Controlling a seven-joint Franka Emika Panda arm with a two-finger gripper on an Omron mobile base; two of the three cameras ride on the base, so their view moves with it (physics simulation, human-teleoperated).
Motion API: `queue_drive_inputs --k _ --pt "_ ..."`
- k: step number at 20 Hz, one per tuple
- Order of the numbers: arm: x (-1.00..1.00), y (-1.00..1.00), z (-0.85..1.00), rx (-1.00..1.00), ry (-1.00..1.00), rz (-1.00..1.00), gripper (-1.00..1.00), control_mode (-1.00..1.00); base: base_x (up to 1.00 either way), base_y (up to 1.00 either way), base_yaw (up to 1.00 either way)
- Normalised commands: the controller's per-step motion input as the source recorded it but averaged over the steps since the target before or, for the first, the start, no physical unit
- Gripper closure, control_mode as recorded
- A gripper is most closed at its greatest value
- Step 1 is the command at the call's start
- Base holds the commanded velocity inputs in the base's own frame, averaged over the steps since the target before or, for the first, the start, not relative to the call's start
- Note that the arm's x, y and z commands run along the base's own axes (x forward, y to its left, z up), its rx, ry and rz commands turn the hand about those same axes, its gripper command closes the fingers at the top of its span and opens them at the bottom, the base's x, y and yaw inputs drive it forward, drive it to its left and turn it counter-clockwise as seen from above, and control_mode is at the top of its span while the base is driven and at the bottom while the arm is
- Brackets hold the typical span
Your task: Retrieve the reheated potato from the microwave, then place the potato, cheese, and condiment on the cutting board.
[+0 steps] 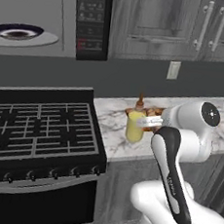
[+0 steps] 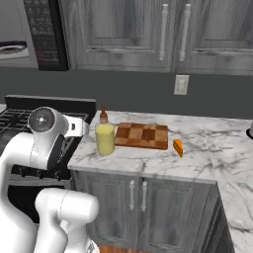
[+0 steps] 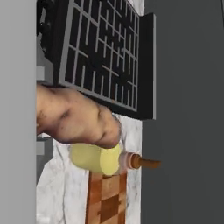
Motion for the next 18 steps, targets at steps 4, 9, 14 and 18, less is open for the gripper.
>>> queue_drive_inputs --k 4,9,14,18 --pt "0.00 0.00 0.00 0.00 0.00 0.00 1.00 1.00 0.22 -0.77 0.00" --pt "0.00 0.00 0.00 0.00 0.00 0.00 1.00 1.00 0.35 -0.62 0.00" --pt "0.00 0.00 0.00 0.00 0.00 0.00 1.00 1.00 0.35 -0.29 0.00" --pt "0.00 0.00 0.00 0.00 0.00 0.00 1.00 1.00 0.44 -0.04 0.00"
